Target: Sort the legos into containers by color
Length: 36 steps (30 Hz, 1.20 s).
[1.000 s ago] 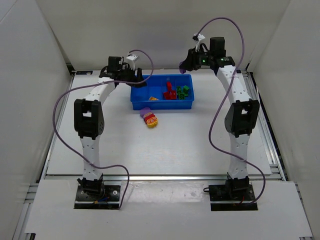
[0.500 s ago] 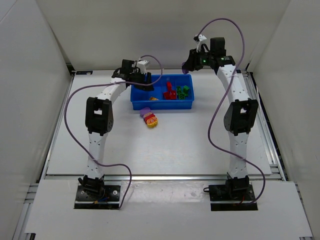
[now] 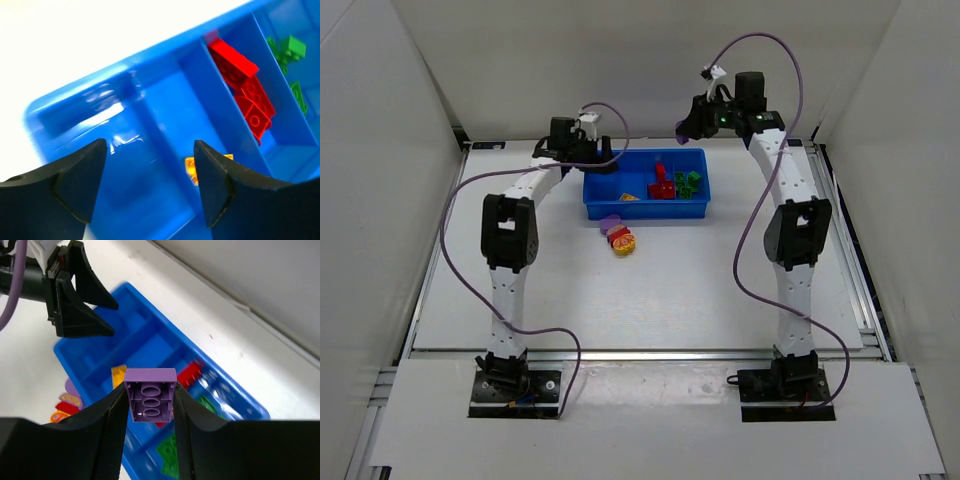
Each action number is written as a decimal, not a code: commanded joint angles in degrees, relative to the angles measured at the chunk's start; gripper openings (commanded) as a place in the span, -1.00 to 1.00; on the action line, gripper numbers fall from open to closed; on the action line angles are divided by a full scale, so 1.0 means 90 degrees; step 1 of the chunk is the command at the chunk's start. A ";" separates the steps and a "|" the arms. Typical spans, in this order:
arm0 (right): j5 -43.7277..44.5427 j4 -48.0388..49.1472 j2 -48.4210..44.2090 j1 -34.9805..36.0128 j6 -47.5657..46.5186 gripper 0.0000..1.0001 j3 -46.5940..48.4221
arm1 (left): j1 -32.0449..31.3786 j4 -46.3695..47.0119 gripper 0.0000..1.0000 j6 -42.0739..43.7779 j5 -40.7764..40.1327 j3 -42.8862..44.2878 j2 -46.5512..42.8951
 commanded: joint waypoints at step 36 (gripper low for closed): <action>-0.0022 0.2085 0.2267 0.2247 0.0835 -0.50 0.1119 | 0.1042 0.0462 0.86 -0.0078 -0.1655 -0.2768 -0.3594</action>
